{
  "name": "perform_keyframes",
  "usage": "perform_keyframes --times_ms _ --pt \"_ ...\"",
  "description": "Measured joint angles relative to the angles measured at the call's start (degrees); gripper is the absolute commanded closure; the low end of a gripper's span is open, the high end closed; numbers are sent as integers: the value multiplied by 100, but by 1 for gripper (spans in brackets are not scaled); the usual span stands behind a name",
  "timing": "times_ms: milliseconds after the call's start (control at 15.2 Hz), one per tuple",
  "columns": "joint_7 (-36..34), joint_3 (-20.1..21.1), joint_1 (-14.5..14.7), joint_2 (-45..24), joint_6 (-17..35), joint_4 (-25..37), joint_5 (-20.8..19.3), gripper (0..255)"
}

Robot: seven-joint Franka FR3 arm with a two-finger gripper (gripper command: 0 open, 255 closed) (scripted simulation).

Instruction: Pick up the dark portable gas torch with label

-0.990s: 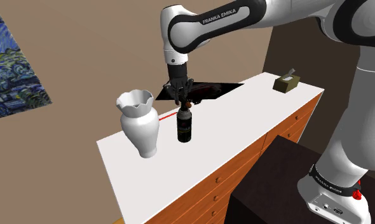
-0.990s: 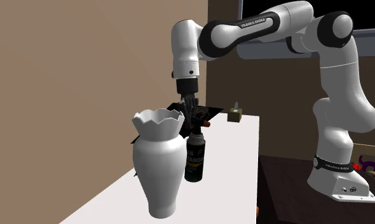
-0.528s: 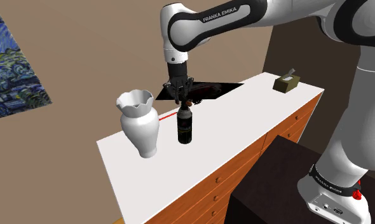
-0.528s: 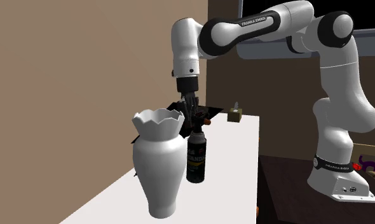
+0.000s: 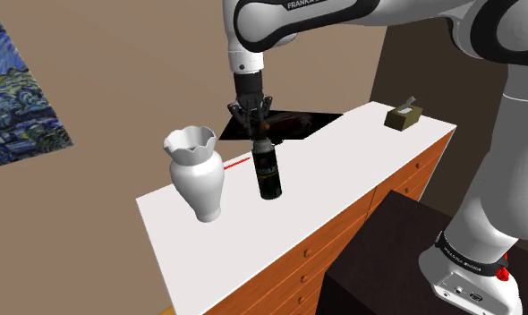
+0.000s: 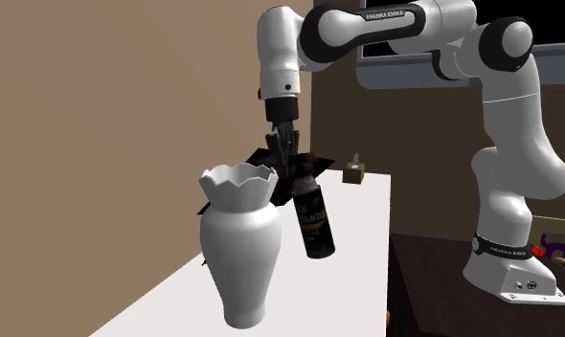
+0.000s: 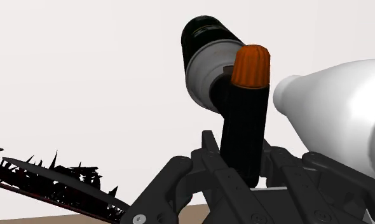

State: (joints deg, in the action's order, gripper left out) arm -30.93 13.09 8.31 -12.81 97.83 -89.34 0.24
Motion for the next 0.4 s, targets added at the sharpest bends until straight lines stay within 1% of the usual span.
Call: perform_keyframes --times_ms 396 --pt "-4 1 3 -15 -454 471 -3 255"
